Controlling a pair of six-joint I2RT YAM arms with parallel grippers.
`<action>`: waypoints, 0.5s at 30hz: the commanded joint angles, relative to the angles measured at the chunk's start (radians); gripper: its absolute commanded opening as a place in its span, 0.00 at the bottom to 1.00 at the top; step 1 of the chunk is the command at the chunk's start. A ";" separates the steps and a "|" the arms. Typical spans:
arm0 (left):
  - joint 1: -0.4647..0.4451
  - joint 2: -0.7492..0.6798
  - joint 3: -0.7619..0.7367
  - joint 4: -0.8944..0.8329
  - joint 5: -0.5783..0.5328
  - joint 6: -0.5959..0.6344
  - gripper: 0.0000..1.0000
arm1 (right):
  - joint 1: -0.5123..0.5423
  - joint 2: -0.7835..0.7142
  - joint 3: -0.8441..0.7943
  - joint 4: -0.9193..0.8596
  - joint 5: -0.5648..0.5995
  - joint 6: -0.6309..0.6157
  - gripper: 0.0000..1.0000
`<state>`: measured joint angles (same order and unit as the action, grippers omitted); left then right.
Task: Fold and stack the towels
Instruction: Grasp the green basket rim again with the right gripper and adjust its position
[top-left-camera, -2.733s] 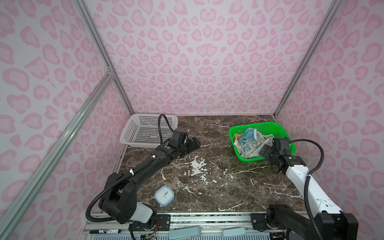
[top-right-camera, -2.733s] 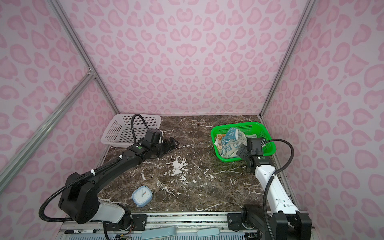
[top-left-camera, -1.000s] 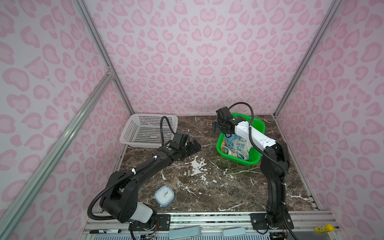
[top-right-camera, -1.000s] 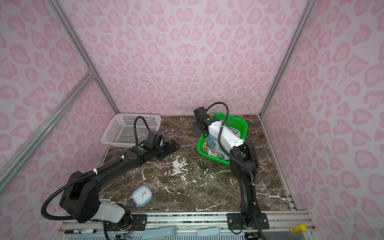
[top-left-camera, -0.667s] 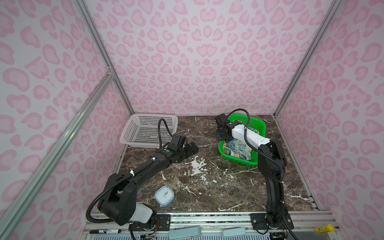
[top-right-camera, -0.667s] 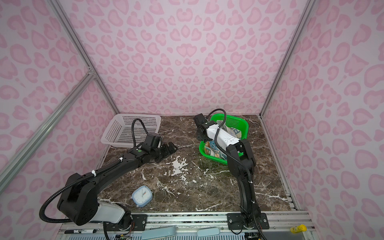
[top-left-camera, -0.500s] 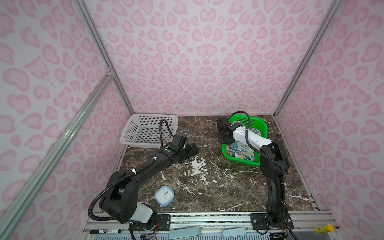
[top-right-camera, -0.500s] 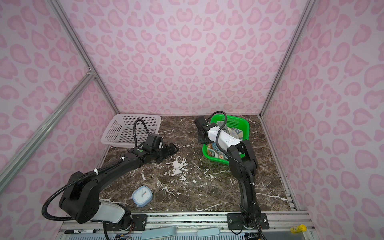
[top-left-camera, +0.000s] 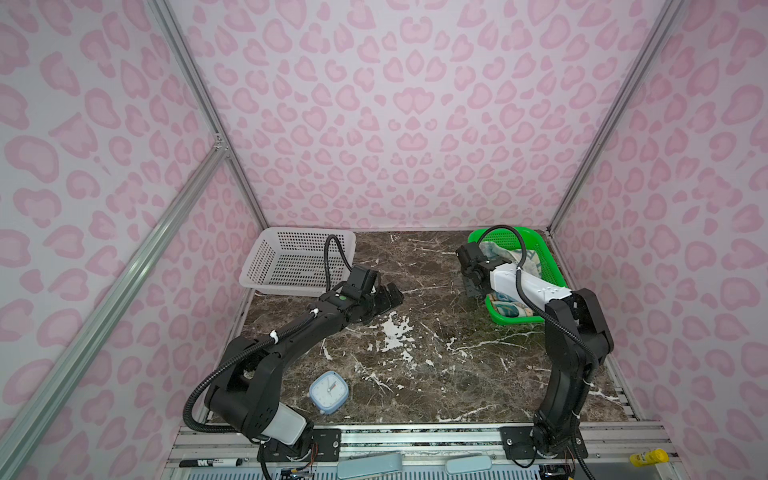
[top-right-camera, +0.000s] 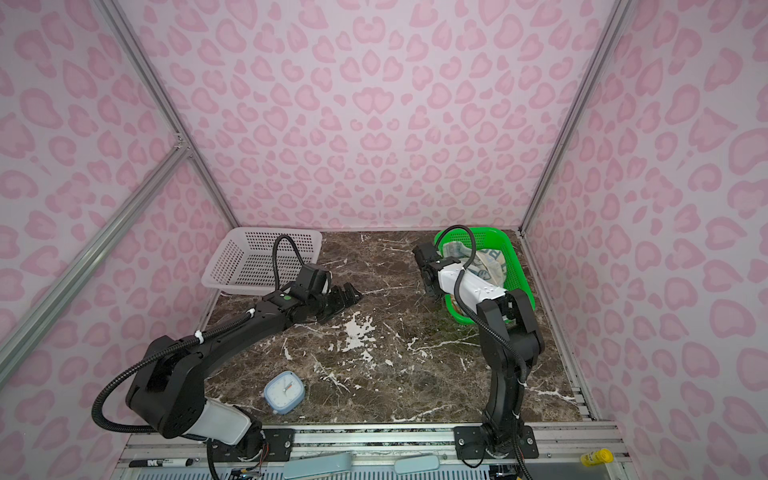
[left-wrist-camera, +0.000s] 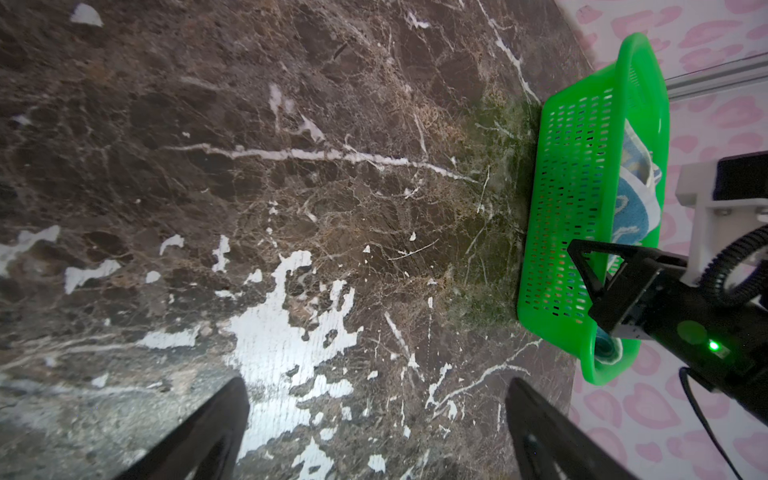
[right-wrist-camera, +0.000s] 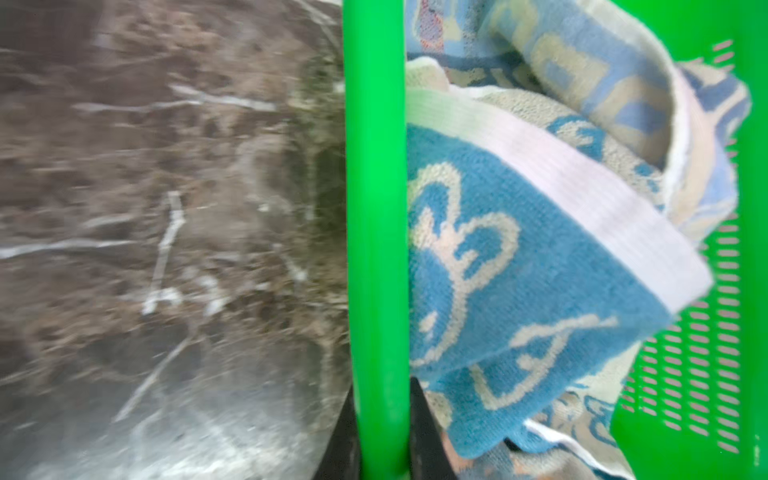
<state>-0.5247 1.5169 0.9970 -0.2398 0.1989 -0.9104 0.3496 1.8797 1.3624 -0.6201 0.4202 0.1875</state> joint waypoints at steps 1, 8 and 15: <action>-0.007 0.014 0.019 0.028 0.000 -0.010 0.98 | -0.040 0.002 -0.014 -0.019 0.027 -0.034 0.02; -0.017 0.037 0.044 0.028 -0.004 -0.014 0.97 | -0.081 0.017 0.015 -0.024 0.025 -0.080 0.00; -0.021 0.038 0.041 0.046 0.005 -0.009 0.97 | -0.082 -0.010 -0.028 -0.010 0.006 -0.091 0.07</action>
<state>-0.5449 1.5520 1.0306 -0.2298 0.2008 -0.9169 0.2680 1.8755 1.3491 -0.6113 0.4515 0.1177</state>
